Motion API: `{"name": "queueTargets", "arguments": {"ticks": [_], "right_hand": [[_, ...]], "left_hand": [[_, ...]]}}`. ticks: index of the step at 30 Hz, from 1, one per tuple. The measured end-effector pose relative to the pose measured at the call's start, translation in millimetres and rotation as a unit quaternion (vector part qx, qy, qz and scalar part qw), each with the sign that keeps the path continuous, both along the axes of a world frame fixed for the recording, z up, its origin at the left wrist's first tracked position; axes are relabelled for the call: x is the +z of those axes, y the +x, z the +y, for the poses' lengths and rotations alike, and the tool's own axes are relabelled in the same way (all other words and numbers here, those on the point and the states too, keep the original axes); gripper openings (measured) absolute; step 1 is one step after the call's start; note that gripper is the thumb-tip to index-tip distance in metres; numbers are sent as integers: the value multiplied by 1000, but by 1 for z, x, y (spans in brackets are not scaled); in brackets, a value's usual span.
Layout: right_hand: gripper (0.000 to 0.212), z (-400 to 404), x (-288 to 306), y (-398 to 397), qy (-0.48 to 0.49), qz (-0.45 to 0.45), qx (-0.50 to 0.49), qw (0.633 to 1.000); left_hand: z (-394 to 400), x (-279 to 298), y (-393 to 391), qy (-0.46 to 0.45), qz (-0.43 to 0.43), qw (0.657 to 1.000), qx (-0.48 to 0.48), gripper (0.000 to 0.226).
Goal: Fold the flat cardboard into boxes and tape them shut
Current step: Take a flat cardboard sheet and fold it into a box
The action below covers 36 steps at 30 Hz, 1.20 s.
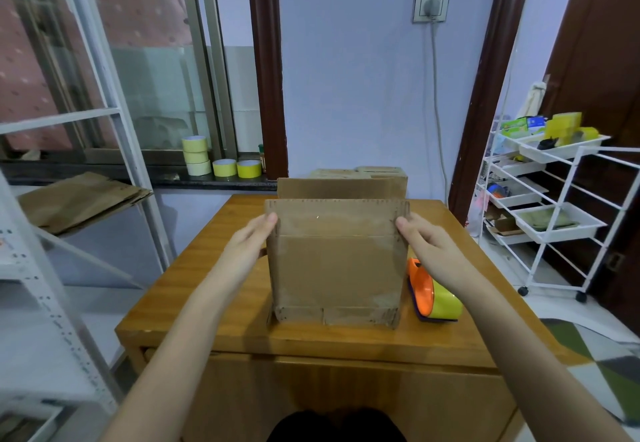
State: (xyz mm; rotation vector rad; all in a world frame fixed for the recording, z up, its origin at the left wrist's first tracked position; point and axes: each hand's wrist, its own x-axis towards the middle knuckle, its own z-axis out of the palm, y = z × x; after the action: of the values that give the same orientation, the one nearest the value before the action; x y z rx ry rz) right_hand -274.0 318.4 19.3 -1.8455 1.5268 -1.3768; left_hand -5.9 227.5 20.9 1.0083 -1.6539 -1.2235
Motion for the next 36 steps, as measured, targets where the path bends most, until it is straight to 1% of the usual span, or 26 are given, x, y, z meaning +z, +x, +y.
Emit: {"name": "queueTargets", "arguments": {"ticks": [3,4,5,6,8,12,16,19,20,23,25,26,30,33,34,36], "right_hand": [[25,-8,-3,-2,-15,-41,-61,997],[20,-11,-4,-3,-16,-52,-82,995],[20,-13,-5,-5,-14,-67,-98,993],[21,-14,-4,-5,-8,-83,-105,991],[25,-16,-1,-5,11,-113,-108,988],[54,-22,3,-5,63,-135,-97,984],[72,-29,9,-3,55,-158,-52,985],[83,-29,14,0,53,-156,-51,985],[79,-28,15,1,48,-153,-55,986],[49,-25,13,1,31,-136,-60,988],[34,-24,10,1,33,-136,-73,987],[31,-23,8,1,32,-133,-79,987],[24,-25,10,2,42,-104,-95,989],[17,-28,19,4,58,-101,-121,986],[20,-29,22,5,61,-105,-133,984],[27,-31,25,6,61,-78,-159,982]], "left_hand": [[-1,3,-3,-26,17,998,46,36],[-1,4,-4,-24,21,998,61,26],[-1,6,-6,-21,26,997,72,23],[-2,6,-7,-13,30,996,82,25],[-4,5,-9,6,35,995,96,38],[-7,9,-13,28,22,995,92,53],[-10,18,-14,26,-14,998,63,63],[-13,24,-11,28,-38,998,37,65],[-14,24,-10,25,-45,998,32,65],[-15,21,-8,6,-54,998,28,64],[-12,18,-9,-16,-40,999,25,59],[-11,17,-10,-24,-29,999,28,55],[-11,13,-13,-45,-30,998,40,30],[-12,13,-13,-58,-37,996,51,23],[-13,14,-13,-59,-37,996,57,21],[-17,18,-13,-62,-49,995,67,15]]}}
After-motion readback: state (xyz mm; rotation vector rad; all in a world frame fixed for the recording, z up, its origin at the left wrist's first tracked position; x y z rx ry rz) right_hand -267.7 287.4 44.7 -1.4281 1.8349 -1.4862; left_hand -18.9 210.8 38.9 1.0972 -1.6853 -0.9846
